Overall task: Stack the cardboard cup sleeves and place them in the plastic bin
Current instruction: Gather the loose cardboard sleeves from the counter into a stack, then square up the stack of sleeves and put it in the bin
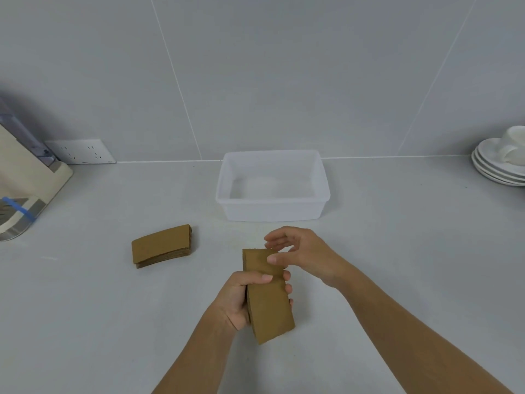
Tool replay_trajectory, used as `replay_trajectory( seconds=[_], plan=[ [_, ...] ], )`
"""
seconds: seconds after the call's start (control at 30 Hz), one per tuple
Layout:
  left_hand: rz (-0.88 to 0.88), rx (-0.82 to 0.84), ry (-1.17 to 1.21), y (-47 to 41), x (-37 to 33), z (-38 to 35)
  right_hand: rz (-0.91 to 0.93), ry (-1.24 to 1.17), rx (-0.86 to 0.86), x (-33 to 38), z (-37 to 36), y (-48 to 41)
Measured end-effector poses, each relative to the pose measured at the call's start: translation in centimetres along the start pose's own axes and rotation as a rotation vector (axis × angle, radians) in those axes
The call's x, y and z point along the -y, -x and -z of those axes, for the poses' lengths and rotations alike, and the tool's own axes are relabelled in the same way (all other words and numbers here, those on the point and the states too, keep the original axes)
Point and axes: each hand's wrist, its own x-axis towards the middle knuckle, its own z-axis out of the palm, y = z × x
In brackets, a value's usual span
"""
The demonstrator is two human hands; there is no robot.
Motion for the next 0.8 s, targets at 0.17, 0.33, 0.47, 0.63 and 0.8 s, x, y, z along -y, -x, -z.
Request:
replay_trajectory(
  seconds=[0.17, 0.33, 0.47, 0.63, 0.8],
  plan=[
    [0.166, 0.089, -0.161, -0.3, -0.1, -0.8, -0.060, 0.059, 0.171, 0.4, 0.7, 0.0],
    [0.248, 0.087, -0.206, -0.4, -0.1, -1.2, -0.093, 0.095, 0.254, 0.6, 1.5, 0.4],
    [0.235, 0.069, -0.116, -0.3, -0.3, -1.3, -0.078, 0.050, 0.215, 0.4, 1.9, 0.5],
    [0.125, 0.103, 0.048, 0.3, -1.1, -0.3, -0.029, -0.131, 0.073, 0.1, 2.9, 0.6],
    [-0.230, -0.113, 0.196, 1.0, -0.6, 0.5, 0.087, -0.351, -0.153, 0.0, 3.1, 0.6]
  ],
)
